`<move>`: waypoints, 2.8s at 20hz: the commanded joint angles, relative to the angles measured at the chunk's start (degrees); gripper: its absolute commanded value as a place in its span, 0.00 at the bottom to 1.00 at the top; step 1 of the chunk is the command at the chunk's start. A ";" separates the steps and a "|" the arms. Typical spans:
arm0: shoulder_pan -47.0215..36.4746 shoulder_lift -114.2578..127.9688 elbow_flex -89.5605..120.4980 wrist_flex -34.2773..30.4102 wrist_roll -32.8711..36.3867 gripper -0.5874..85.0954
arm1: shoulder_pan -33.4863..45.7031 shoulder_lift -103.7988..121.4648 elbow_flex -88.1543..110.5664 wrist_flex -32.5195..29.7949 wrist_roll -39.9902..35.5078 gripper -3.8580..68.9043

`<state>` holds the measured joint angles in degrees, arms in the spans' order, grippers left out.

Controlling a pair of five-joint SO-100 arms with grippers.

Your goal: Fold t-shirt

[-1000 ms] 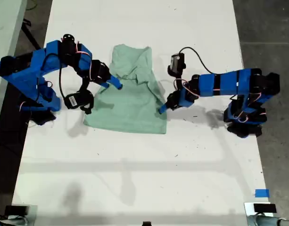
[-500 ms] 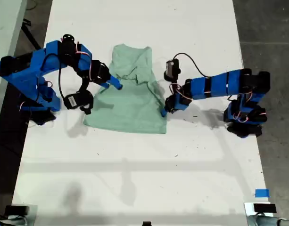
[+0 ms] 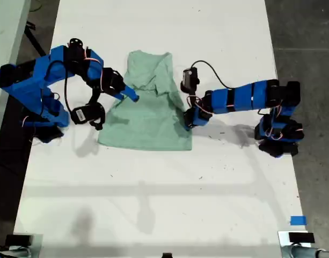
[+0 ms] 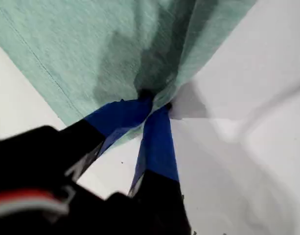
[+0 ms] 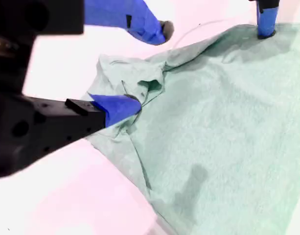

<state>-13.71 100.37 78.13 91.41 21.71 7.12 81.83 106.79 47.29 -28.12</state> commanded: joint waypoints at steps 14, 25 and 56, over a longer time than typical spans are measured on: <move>-0.44 4.13 1.32 -0.44 0.88 0.28 | -4.22 -0.26 -24.43 35.60 5.71 0.04; -0.79 6.59 3.96 -1.05 0.62 0.28 | -5.10 -17.93 -60.73 39.46 10.90 0.04; 0.97 13.45 16.00 -1.76 -3.34 0.28 | -2.02 16.00 -38.14 44.21 13.10 0.08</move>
<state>-13.80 109.42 90.79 91.32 20.30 4.04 89.56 64.95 91.05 -14.68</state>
